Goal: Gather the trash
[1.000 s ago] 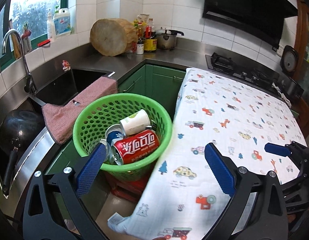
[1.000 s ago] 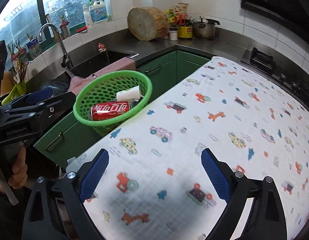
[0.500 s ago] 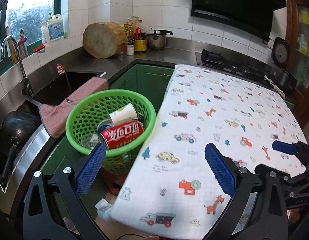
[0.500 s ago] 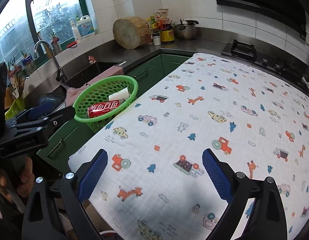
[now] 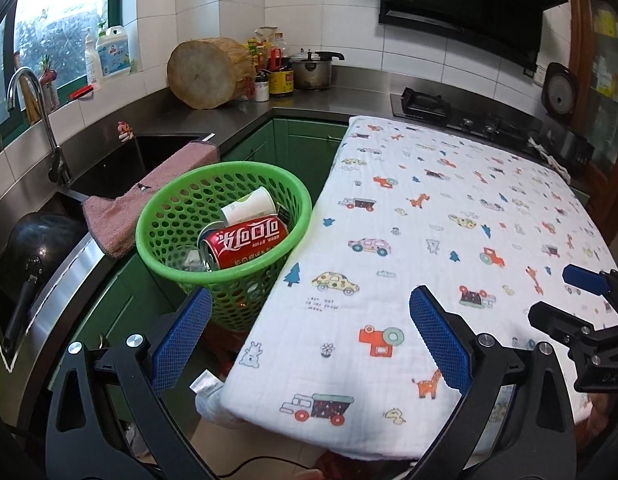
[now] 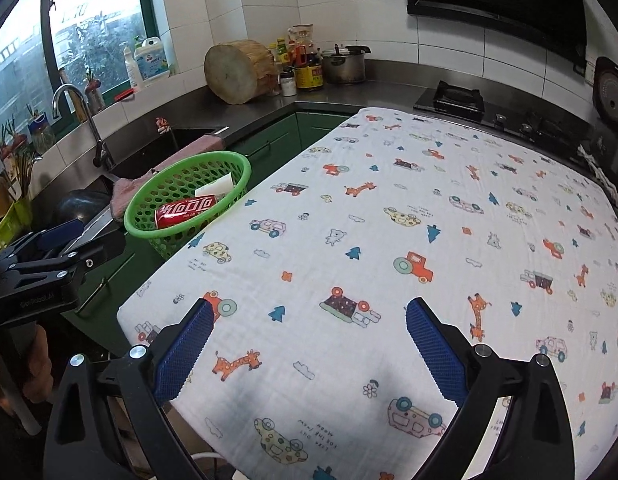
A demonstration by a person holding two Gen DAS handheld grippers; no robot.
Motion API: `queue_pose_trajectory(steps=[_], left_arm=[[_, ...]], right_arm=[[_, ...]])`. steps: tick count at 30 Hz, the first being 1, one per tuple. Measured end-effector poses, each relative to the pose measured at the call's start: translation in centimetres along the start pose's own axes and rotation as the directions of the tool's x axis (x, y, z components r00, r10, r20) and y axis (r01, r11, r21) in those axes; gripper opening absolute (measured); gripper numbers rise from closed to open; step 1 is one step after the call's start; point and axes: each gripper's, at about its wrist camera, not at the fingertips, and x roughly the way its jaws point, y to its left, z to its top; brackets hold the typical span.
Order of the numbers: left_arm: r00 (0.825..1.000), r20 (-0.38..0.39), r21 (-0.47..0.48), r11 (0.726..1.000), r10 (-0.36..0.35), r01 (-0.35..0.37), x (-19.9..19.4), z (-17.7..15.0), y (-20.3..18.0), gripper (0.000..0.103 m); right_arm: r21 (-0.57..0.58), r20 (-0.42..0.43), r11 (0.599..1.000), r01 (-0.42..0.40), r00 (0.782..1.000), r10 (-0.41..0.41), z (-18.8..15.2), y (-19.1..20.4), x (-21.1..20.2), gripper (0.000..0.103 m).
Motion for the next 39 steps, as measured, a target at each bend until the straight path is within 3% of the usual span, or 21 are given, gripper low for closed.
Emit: queue_pose_trajectory(steps=[9, 24, 39], left_arm=[[1.0, -0.02, 0.002, 1.0, -0.001, 0.001, 0.2, -0.4, -0.2, 0.098], [0.995, 0.048, 0.026, 0.996, 0.089, -0.09, -1.1, -0.6, -0.2, 0.098], [0.997, 0.052, 0.047, 0.997, 0.054, -0.056, -1.5, -1.2, -0.5, 0.098]], right_arm=[[-0.001, 0.001, 1.0, -0.02, 1.0, 0.02, -0.2, 0.2, 0.2, 0.094], [0.013, -0.007, 1.0, -0.027, 1.0, 0.027, -0.3, 0.1, 0.8, 0.094], [0.017, -0.017, 0.999, -0.028, 0.999, 0.028, -0.4, -0.2, 1.1, 0.094]])
